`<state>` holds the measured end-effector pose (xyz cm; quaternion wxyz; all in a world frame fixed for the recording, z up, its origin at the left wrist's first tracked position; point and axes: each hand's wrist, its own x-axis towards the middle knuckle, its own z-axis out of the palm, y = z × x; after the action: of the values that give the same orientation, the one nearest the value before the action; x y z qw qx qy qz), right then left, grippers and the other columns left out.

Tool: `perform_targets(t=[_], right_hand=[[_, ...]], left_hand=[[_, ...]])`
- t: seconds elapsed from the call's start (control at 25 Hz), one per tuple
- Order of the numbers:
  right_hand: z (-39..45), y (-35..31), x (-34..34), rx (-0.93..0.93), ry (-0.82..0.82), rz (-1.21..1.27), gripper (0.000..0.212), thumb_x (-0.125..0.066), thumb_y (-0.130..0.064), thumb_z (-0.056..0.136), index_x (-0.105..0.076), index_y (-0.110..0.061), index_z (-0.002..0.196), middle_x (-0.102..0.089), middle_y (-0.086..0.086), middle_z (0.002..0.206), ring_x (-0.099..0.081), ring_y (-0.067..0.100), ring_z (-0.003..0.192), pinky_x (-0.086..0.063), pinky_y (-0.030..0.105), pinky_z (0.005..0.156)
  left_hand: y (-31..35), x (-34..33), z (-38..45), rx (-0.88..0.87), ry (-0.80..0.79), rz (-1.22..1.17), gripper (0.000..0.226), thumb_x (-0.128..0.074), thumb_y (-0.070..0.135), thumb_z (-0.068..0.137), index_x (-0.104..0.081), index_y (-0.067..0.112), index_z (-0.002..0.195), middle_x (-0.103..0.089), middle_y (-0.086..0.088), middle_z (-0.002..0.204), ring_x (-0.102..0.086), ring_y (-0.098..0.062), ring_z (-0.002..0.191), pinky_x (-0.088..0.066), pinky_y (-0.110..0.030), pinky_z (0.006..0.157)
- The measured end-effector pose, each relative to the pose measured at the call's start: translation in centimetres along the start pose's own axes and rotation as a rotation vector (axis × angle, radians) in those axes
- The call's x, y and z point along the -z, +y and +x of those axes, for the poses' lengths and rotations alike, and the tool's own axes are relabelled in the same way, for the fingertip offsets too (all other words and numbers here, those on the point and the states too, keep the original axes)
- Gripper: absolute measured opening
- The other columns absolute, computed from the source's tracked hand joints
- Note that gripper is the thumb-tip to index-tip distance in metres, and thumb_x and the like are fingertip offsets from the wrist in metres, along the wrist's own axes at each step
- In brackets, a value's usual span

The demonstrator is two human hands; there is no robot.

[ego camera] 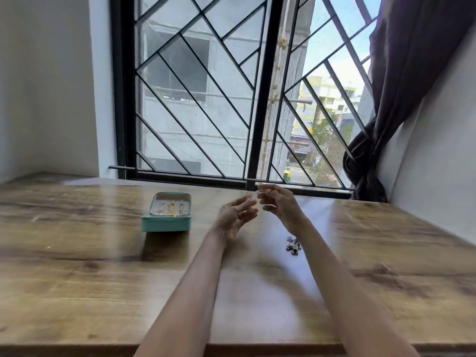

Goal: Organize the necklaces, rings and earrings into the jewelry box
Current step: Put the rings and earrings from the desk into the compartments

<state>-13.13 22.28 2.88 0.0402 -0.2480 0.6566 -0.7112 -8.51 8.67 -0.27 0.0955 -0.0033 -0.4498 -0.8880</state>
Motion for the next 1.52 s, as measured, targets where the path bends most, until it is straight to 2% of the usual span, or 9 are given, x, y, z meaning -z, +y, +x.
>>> perform_targets(t=[0.2,0.4,0.6,0.72,0.84,1.08,1.28,1.4,1.52], right_hand=[[1.2,2.0,-1.7,-0.140,0.088,0.175,0.020,-0.046,0.003,0.092,-0.062,-0.008,0.093,-0.060,0.006,0.073,-0.055,0.011,0.059,-0.051,0.018,0.058],[1.2,2.9,-2.3,-0.081,0.122,0.148,0.019,-0.057,0.007,0.085,-0.066,-0.009,0.090,-0.064,0.006,0.074,-0.059,0.013,0.066,-0.054,0.019,0.069],[0.7,3.0,-2.7,-0.044,0.046,0.204,0.022,-0.050,0.012,0.086,-0.065,-0.003,0.090,-0.066,0.011,0.082,-0.064,0.017,0.075,-0.056,0.019,0.071],[0.5,2.9,-2.7,-0.034,0.029,0.195,0.020,-0.049,0.004,0.088,-0.067,-0.004,0.089,-0.068,0.011,0.082,-0.066,0.019,0.078,-0.056,0.021,0.070],[0.4,2.9,-2.7,-0.044,0.048,0.219,0.009,-0.060,-0.007,0.087,-0.066,-0.003,0.093,-0.067,0.010,0.083,-0.066,0.018,0.076,-0.055,0.021,0.067],[0.5,3.0,-2.5,-0.060,0.049,0.211,0.026,-0.059,-0.001,0.089,-0.057,-0.001,0.115,-0.066,0.008,0.087,-0.066,0.012,0.074,-0.057,0.021,0.070],[0.6,3.2,-2.5,-0.064,0.049,0.062,0.025,-0.063,-0.011,0.087,-0.065,-0.007,0.112,-0.064,0.002,0.082,-0.060,0.009,0.077,-0.049,0.025,0.079],[0.8,3.2,-2.4,-0.049,0.061,0.084,0.027,-0.064,-0.008,0.086,-0.064,0.002,0.112,-0.065,0.002,0.078,-0.059,0.006,0.068,-0.051,0.020,0.074],[0.9,3.1,-2.4,-0.026,0.050,0.157,0.022,-0.062,-0.004,0.087,-0.065,0.001,0.108,-0.065,-0.001,0.072,-0.056,0.005,0.063,-0.050,0.017,0.070]], left_hand=[[-0.1,1.2,1.0,-0.050,0.025,0.085,0.008,-0.064,-0.001,0.082,-0.066,0.006,0.086,-0.068,-0.004,0.063,-0.061,-0.011,0.051,-0.056,-0.023,0.064],[-0.5,1.4,1.9,-0.096,0.065,0.168,0.008,-0.068,0.001,0.080,-0.069,0.009,0.082,-0.065,-0.003,0.061,-0.060,-0.009,0.051,-0.055,-0.020,0.060],[-0.7,1.7,2.1,-0.131,0.110,0.181,0.010,-0.063,0.001,0.084,-0.065,0.011,0.085,-0.067,0.003,0.057,-0.060,-0.005,0.049,-0.053,-0.019,0.058],[-0.7,1.6,2.1,-0.152,0.132,0.181,0.012,-0.063,-0.001,0.084,-0.066,0.011,0.083,-0.068,0.000,0.063,-0.060,-0.005,0.050,-0.053,-0.020,0.059],[-0.8,1.6,2.1,-0.191,0.134,0.237,0.012,-0.064,-0.001,0.083,-0.068,0.011,0.083,-0.067,-0.003,0.072,-0.060,-0.007,0.054,-0.053,-0.020,0.061],[-1.2,1.6,2.4,-0.248,0.112,0.346,0.018,-0.064,-0.002,0.083,-0.069,0.001,0.100,-0.070,0.005,0.065,-0.061,-0.003,0.054,-0.052,-0.016,0.058],[-1.1,1.7,2.2,-0.303,0.108,0.359,0.017,-0.066,0.000,0.082,-0.069,0.002,0.098,-0.069,0.008,0.058,-0.059,-0.003,0.053,-0.051,-0.015,0.058],[-1.1,1.6,2.0,-0.284,0.111,0.355,0.022,-0.068,0.000,0.080,-0.068,-0.002,0.102,-0.070,0.008,0.059,-0.062,-0.005,0.054,-0.052,-0.015,0.058],[-0.7,1.4,1.7,-0.259,0.115,0.259,0.013,-0.069,0.003,0.080,-0.070,0.010,0.090,-0.071,0.006,0.062,-0.063,-0.011,0.058,-0.054,-0.020,0.064]])
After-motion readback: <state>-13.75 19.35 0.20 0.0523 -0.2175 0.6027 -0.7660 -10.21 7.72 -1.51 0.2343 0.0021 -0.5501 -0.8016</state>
